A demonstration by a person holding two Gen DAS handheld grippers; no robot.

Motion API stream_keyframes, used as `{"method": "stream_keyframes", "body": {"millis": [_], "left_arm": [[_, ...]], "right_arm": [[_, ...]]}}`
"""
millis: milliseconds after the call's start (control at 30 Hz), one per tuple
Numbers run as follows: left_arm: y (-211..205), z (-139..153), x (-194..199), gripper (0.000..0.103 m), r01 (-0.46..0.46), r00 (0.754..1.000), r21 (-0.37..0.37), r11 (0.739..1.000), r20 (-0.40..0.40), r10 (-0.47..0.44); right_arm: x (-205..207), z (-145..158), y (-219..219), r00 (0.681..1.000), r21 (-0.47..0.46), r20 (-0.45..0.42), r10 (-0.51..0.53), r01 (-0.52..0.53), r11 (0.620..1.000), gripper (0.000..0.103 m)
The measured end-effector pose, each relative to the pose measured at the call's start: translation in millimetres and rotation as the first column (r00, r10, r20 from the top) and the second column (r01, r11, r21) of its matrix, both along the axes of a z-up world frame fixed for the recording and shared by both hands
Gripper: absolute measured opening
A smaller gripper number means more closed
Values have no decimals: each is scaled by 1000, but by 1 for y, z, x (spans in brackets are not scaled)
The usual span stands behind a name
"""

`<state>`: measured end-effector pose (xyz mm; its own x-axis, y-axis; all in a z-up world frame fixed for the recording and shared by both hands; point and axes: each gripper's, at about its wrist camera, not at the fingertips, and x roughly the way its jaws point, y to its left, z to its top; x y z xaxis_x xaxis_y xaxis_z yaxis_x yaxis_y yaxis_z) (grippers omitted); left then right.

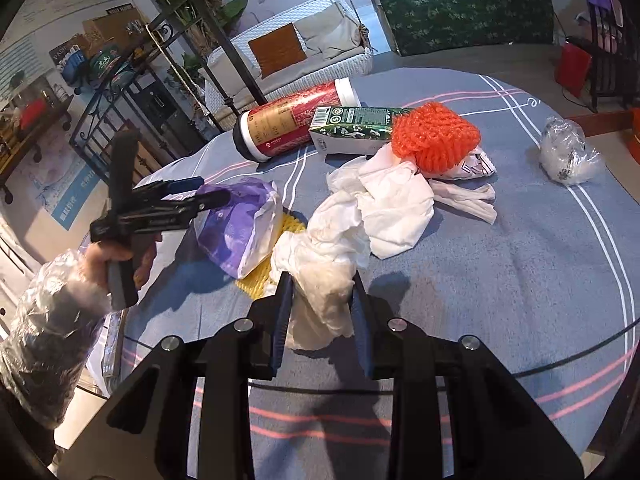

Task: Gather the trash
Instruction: 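Grasp the purple plastic bag with the left tool while the right tool grasps white tissue, then carry the white tissue to the black bin and release it with the right tool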

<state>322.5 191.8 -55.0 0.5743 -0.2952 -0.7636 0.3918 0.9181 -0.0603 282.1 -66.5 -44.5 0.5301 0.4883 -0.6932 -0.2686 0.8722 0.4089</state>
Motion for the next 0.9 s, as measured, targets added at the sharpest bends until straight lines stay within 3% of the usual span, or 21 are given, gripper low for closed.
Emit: {"method": "stream_keyframes", "body": {"millis": [100, 200, 333, 533, 600, 700, 900], "left_arm": [[-3, 0, -2, 79, 26, 1000, -19, 999, 9, -26], [-10, -4, -2, 60, 46, 999, -1, 999, 1, -46], [-16, -8, -7, 26, 58, 998, 10, 998, 4, -58], [-17, -6, -21, 19, 43, 999, 18, 999, 25, -43], [-18, -4, -25, 17, -1, 1000, 36, 999, 28, 0], [-16, 8, -36, 16, -32, 999, -14, 999, 42, 32], [-42, 35, -80, 16, -116, 986, -3, 993, 122, 116]], "right_arm": [[-1, 1, -1, 1000, 8, -1, -4, 4, 1000, 29], [-4, 0, -1, 1000, 11, -3, -9, 9, 1000, 29], [-7, 0, -2, 1000, 4, -1, -17, 17, 1000, 29], [-10, -4, -9, 999, 15, -11, -38, 38, 999, 29], [-11, -4, -12, 999, 26, -14, -46, 46, 999, 29], [-18, -2, -16, 999, 23, 5, -55, 54, 998, 29], [-34, 4, -29, 995, -13, 59, -80, 81, 997, 29]]}}
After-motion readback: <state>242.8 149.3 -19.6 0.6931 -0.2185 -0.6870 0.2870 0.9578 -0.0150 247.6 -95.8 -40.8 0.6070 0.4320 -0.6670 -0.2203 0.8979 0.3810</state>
